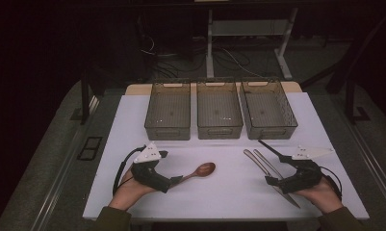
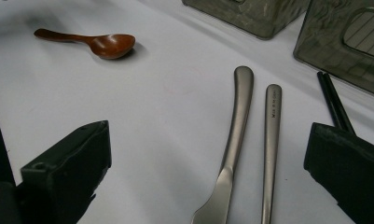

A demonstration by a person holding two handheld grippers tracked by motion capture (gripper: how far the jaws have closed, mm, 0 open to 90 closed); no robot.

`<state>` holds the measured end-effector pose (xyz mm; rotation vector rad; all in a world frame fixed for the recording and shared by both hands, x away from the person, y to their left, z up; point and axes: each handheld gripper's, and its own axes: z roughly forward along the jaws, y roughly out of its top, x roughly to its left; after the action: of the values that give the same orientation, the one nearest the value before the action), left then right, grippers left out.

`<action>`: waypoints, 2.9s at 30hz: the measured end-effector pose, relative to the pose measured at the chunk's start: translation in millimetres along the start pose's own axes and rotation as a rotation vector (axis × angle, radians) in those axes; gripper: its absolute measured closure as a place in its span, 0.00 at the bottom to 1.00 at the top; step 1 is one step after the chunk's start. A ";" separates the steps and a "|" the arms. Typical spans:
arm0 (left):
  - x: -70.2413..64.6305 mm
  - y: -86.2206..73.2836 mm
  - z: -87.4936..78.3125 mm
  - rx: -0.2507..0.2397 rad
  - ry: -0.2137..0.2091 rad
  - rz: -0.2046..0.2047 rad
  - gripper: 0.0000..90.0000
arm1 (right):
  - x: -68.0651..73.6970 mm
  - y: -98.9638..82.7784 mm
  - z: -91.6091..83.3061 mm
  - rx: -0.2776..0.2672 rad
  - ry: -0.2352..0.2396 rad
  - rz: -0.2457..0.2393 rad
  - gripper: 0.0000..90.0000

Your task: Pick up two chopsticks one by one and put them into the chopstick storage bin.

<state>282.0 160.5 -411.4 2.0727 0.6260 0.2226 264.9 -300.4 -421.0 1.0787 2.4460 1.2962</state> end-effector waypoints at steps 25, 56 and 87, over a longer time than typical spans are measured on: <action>-0.8 -3.6 -0.9 0.015 0.020 0.002 0.00 | -6.0 7.0 -9.1 -0.016 -0.025 0.012 0.01; 0.7 -4.3 -4.3 -0.019 0.024 0.000 0.00 | -29.6 17.1 -19.0 0.005 -0.051 0.015 0.01; -0.2 -4.5 -3.9 -0.025 0.016 0.009 0.00 | -70.6 8.5 -26.3 0.067 -0.132 0.029 0.20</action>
<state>278.7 165.2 -413.0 2.0519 0.6199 0.2511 308.4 -361.6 -410.8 1.1801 2.3999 1.1204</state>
